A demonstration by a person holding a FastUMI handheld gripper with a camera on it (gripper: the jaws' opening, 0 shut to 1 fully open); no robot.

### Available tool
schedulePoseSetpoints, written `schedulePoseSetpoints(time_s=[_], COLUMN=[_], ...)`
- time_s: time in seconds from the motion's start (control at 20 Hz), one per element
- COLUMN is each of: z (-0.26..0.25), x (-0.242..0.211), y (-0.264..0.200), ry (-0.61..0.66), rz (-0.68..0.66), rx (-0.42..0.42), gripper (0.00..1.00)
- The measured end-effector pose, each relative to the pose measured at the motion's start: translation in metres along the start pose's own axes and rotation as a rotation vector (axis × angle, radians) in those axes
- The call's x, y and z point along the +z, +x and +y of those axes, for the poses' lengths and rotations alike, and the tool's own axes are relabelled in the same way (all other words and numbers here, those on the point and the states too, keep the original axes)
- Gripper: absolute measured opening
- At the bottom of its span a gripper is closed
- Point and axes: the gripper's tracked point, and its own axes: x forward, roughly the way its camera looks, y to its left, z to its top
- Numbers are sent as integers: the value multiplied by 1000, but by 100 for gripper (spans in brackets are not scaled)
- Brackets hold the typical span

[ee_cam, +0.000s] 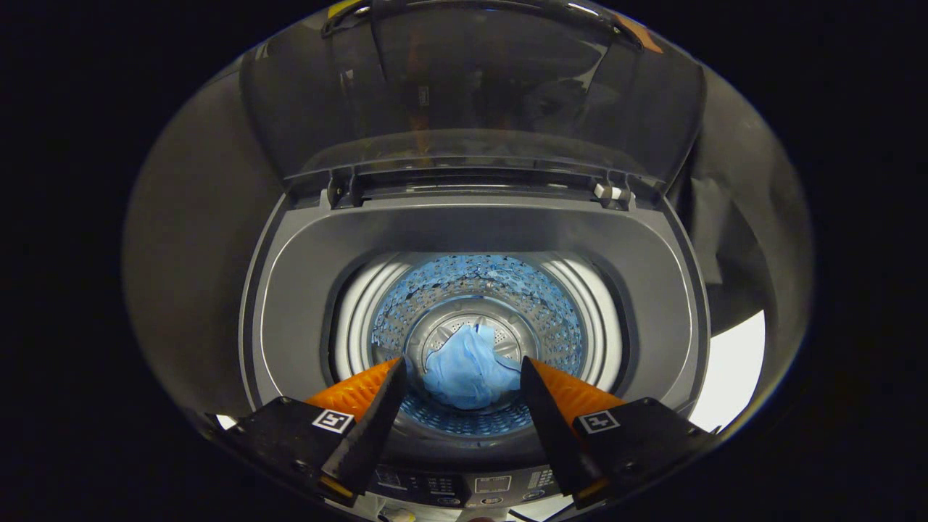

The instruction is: Put the clothes into the washing machine and then close the washing machine lid.

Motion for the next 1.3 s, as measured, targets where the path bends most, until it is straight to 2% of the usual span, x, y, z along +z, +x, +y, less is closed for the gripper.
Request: schedulePoseSetpoints(time_s=[0.3,0.5,0.75,1.0,1.3], z=[-2,-3,-8,-22,-37], x=[11,25,76,140,174], y=[-19,-48,-103,-165,-200], ry=[-1,3,-41,-9,17], rz=[-52,-118,-267,-435,-535], rx=[24,57,99,125,126], gripper=[97,97,97,97,96])
